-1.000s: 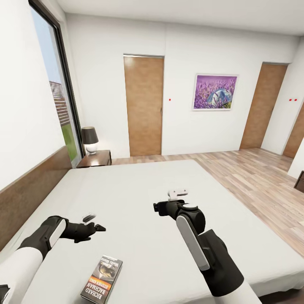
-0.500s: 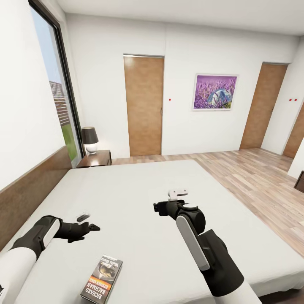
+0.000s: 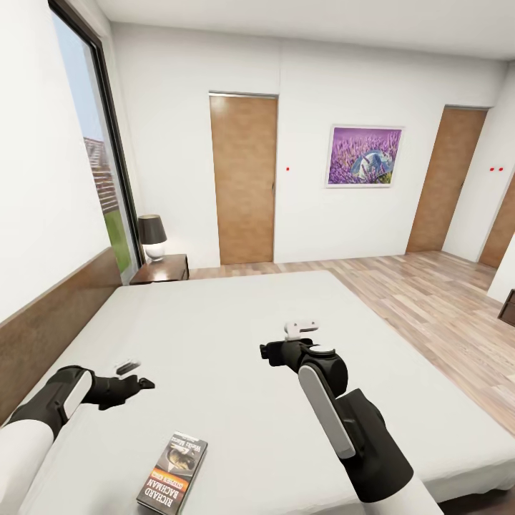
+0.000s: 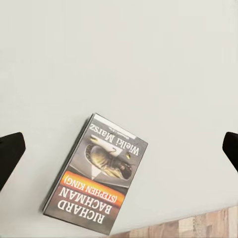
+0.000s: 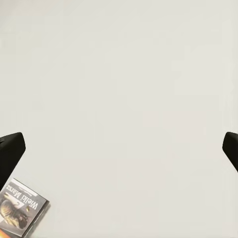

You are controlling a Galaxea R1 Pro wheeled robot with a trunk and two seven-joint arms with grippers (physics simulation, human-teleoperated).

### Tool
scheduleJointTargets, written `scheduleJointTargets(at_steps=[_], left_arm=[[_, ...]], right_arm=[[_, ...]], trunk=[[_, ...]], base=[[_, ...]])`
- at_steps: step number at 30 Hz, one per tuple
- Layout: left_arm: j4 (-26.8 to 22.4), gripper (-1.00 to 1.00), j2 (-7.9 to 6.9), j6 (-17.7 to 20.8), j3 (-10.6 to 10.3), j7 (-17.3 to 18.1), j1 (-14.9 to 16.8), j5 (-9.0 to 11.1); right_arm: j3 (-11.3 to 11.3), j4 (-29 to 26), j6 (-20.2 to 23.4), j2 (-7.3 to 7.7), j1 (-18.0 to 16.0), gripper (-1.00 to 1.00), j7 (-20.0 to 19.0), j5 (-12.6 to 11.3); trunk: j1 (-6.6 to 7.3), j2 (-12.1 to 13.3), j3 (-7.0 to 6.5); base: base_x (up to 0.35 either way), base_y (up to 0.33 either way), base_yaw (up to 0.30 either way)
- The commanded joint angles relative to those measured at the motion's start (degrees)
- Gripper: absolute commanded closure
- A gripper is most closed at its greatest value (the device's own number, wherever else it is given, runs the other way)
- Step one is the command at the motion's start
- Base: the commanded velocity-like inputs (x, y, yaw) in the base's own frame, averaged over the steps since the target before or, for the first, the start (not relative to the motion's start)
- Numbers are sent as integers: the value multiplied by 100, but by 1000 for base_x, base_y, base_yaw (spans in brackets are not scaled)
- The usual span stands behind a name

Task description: In the bedroom, move the book from the bed onto either nightstand, and place the two sandals side by side next to the bed.

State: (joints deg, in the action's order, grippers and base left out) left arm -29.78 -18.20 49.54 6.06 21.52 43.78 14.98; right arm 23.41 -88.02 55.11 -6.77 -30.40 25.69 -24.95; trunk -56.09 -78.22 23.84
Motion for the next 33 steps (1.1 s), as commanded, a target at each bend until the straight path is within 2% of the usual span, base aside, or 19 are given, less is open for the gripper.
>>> scheduleJointTargets(at_steps=[1, 17, 33], left_arm=[[-3, -100, 6, 17, 45, -14, 3, -21], [-79, -100, 25, -34, 72, -93, -1, -32], [-91, -100, 108, 11, 65, -124, -1, -47]], right_arm=[[5, -4, 14, 0, -7, -100, 60, -58], [9, -4, 17, 0, -2, -100, 66, -57], [13, -6, 17, 0, -5, -100, 61, -57]], trunk=[[0, -4, 7], [0, -4, 7], [0, -4, 7]], base=[[0, 0, 0], [0, 0, 0], [0, 0, 0]])
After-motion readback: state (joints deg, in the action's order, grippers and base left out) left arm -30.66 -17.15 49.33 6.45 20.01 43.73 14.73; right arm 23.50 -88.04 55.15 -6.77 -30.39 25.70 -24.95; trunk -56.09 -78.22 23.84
